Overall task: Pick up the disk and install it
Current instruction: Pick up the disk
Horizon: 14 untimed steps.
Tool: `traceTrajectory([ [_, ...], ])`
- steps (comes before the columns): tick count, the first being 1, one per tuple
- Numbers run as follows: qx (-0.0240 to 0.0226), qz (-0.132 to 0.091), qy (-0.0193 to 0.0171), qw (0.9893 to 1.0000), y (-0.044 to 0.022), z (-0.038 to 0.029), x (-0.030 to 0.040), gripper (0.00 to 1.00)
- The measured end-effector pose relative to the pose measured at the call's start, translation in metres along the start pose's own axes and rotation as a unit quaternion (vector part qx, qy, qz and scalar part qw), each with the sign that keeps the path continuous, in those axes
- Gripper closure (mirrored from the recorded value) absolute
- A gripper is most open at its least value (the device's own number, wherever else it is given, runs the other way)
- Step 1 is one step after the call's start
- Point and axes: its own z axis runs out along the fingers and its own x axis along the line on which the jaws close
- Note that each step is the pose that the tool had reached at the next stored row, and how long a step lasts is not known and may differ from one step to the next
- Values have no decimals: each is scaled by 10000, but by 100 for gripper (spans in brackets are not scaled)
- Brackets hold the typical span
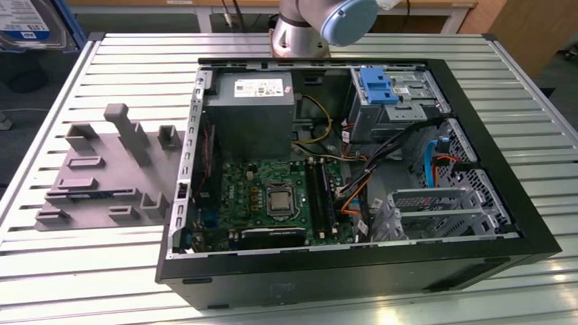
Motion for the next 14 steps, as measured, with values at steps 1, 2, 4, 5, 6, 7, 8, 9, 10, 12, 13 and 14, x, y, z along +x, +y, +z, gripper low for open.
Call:
traceTrajectory([
  [1,0,0,0,10000,0,-17,0,64],
  [2,0,0,0,10000,1,-34,-1,64],
  [4,0,0,0,10000,1,-64,-1,64],
  [5,-1,0,0,10000,1,-72,-1,64],
  [6,0,0,0,10000,1,-72,-1,64],
  [7,0,0,0,10000,1,-72,-2,64],
  [8,-1,0,0,10000,1,-74,-1,64],
  [9,0,0,0,10000,1,-74,-1,64],
  [10,0,0,0,10000,1,-75,-1,64],
  [12,0,0,0,10000,1,-76,-1,64],
  [13,0,0,0,10000,1,-76,-1,64],
  [14,0,0,0,10000,1,-76,-1,64],
])
